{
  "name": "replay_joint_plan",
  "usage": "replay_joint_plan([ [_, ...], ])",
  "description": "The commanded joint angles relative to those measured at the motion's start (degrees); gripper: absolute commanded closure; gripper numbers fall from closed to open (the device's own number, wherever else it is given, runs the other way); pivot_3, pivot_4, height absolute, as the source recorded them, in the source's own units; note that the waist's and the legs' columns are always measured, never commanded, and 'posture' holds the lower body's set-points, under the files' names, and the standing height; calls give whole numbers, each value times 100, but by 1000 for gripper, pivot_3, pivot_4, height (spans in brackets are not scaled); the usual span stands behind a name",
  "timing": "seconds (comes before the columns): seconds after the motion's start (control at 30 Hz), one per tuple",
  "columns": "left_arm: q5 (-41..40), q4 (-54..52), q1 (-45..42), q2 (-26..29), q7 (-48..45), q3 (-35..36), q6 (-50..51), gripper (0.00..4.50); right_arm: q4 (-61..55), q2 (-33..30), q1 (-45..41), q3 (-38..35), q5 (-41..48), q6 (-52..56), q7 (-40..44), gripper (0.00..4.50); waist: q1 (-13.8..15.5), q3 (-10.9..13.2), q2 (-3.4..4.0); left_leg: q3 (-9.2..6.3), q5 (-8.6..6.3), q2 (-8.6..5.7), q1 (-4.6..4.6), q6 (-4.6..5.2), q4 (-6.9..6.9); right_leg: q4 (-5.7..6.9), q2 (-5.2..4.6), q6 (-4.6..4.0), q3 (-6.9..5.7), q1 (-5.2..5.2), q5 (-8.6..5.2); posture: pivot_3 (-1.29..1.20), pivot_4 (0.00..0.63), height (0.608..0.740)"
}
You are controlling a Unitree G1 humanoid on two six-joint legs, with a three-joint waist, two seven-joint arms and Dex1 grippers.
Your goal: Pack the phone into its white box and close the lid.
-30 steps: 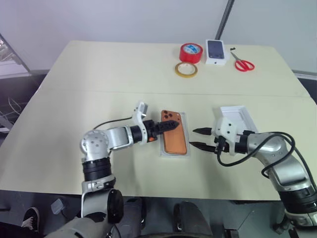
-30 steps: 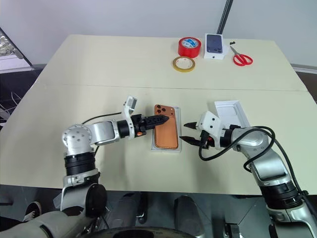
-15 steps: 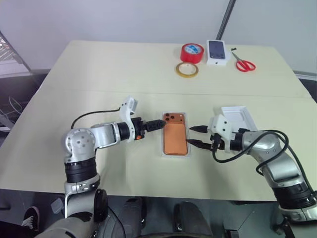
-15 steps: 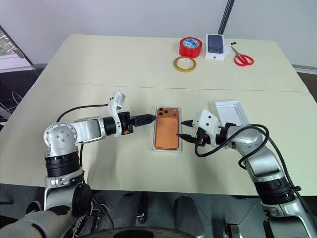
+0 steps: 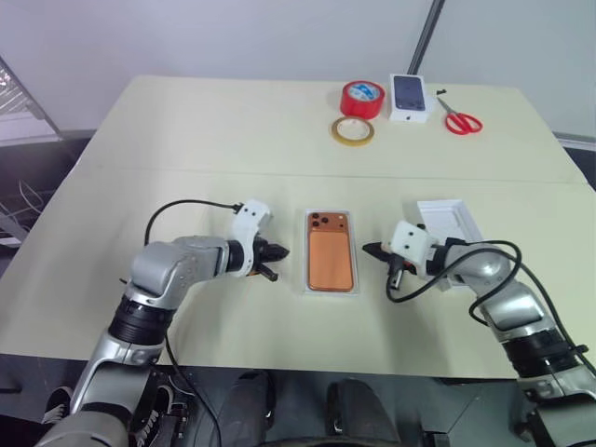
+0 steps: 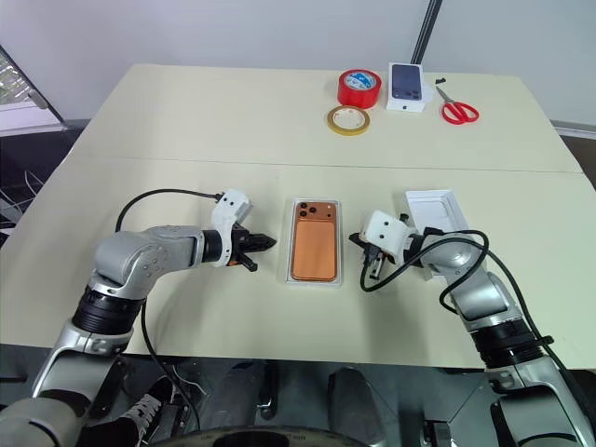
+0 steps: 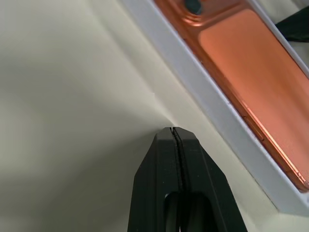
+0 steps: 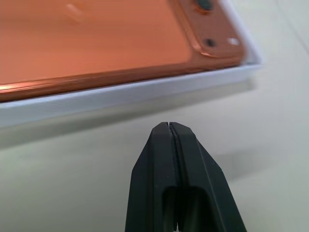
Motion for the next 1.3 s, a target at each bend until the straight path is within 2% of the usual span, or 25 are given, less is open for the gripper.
replay_joint_plan([
  [0.03,190,382,-165,-419,-317,-509,-201,4469,-151,30,-100,-156,139,-17,22,4500,14,0,0,-1,-1,0,0,2,6,0,0,0,-3,5,0,0,150,728],
  [0.17,462,1018,-583,-1100,-572,-773,-627,4469,-99,-161,-20,-305,131,-57,65,4500,69,1,3,-5,-30,-1,-5,49,43,-3,-2,1,-12,24,-1,0,150,728],
  [0.37,850,1888,-1187,-1869,-957,-847,-1231,4469,-84,-514,269,-610,153,-48,157,4500,166,2,3,-2,-41,-7,-9,66,69,-7,-12,1,-11,34,-1,0,150,728],
  [0.6,1280,2747,-1585,-2445,-1170,-754,-1759,4469,-328,-898,850,-1043,283,-34,275,4500,137,4,6,-1,-45,-12,-19,73,71,-11,-16,2,-15,29,-1,0,150,728],
  [0.93,1604,2810,-1487,-2456,-1347,-672,-1824,4469,-192,-916,855,-1131,170,-100,190,4500,122,6,12,-2,-45,-5,-19,73,70,-5,-8,3,-16,24,0,0,150,728],
  [1.13,1714,2492,-1335,-2199,-1451,-659,-1851,4469,-16,-976,804,-1158,108,-238,195,4500,102,7,14,-1,-44,-4,-19,72,69,-4,-3,4,-16,23,0,0,150,728],
  [1.3,1624,2051,-1095,-1973,-1359,-300,-1955,4469,-171,-1032,708,-1380,357,-36,253,4500,34,8,16,-2,-43,-2,-19,71,69,-3,-3,4,-16,22,0,0,150,728],
])
